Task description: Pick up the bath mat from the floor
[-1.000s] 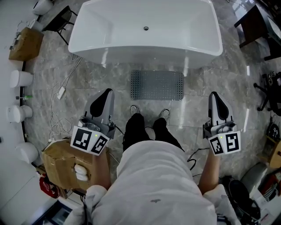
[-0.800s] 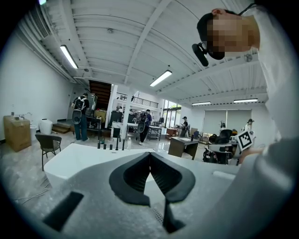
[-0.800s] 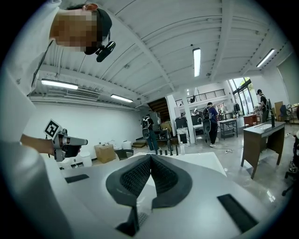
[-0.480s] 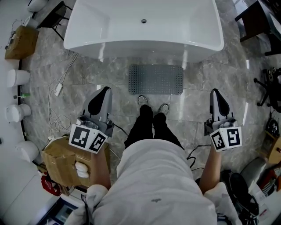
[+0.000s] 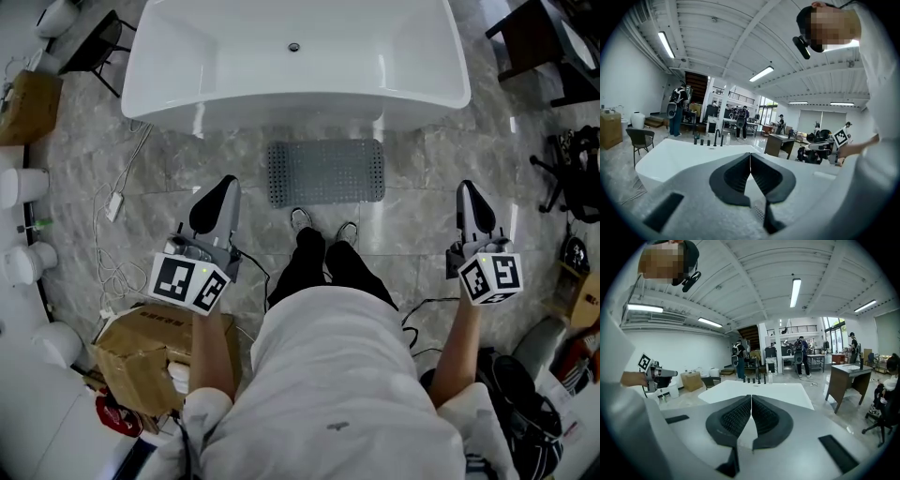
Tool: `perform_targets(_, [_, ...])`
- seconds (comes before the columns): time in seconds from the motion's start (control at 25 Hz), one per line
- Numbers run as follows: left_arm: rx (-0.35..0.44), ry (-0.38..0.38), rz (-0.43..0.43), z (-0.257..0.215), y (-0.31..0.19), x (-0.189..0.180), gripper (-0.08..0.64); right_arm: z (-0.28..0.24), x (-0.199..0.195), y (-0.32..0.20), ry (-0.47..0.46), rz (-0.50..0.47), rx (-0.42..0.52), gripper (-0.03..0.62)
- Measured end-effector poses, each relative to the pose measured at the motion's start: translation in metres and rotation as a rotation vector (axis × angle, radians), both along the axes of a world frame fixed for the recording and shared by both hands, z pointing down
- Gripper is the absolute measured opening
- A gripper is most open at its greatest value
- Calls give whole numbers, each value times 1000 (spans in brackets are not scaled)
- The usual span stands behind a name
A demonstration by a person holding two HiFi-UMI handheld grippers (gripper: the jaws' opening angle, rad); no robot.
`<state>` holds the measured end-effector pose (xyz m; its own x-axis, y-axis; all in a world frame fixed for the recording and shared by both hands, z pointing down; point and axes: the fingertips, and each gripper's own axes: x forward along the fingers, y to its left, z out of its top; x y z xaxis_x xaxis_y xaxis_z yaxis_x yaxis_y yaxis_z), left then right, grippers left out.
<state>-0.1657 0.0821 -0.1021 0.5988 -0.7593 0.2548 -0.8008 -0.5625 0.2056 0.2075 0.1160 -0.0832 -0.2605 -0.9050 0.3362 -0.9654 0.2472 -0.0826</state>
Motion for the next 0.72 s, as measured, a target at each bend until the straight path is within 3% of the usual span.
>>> perform_targets(0.24, [-51,-3,43,37,-26,-24,14,36,-15,-19,29,15,-102,8])
perform_targets(0.44, [-141,16,74,83,-41,-31,14,79,-25,-25,46,3,-190,8])
perform_targets(0.72, [-204,1,23,140,-72,-33,14,148,-15,-37,43,-29,-312,8])
